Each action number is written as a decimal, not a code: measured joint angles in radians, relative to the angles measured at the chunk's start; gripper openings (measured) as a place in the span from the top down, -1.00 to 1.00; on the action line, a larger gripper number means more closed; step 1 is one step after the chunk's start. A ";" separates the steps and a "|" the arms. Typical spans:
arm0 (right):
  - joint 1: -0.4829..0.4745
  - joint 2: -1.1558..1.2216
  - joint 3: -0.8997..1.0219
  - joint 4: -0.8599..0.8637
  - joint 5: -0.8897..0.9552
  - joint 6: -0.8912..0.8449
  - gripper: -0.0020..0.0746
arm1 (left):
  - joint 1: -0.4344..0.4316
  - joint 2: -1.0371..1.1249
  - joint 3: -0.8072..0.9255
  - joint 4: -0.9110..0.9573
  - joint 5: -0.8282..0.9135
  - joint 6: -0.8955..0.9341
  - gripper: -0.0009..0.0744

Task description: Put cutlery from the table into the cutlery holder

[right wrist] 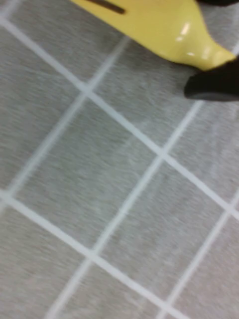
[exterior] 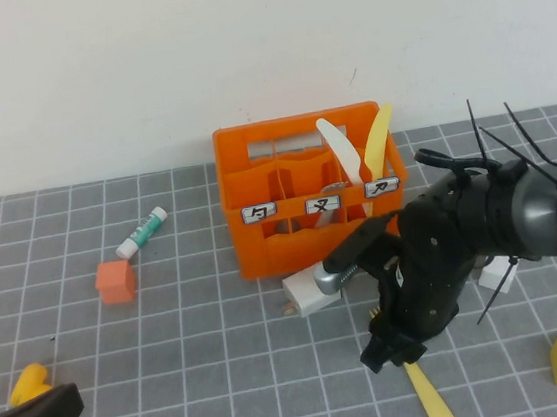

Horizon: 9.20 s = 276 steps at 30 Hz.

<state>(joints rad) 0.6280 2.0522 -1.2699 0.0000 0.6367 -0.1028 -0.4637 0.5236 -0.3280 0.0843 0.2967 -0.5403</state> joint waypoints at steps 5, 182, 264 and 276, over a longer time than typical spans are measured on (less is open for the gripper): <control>0.006 -0.047 0.002 0.006 0.007 0.006 -0.05 | 0.000 0.000 0.000 0.000 -0.006 0.006 0.98; 0.136 -0.401 0.103 0.167 -1.336 -0.334 0.88 | 0.000 0.000 0.000 0.077 -0.012 0.014 0.98; 0.135 -1.979 0.936 -0.194 0.004 -0.024 0.95 | 0.235 -0.533 0.241 -0.002 0.022 0.367 0.98; 0.135 -1.982 0.936 -0.194 0.006 -0.024 0.95 | 0.394 -0.535 0.350 -0.029 0.040 0.301 0.98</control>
<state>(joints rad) 0.7634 0.0699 -0.3338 -0.1940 0.6424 -0.1267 -0.0693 -0.0112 0.0217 0.0553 0.3365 -0.2389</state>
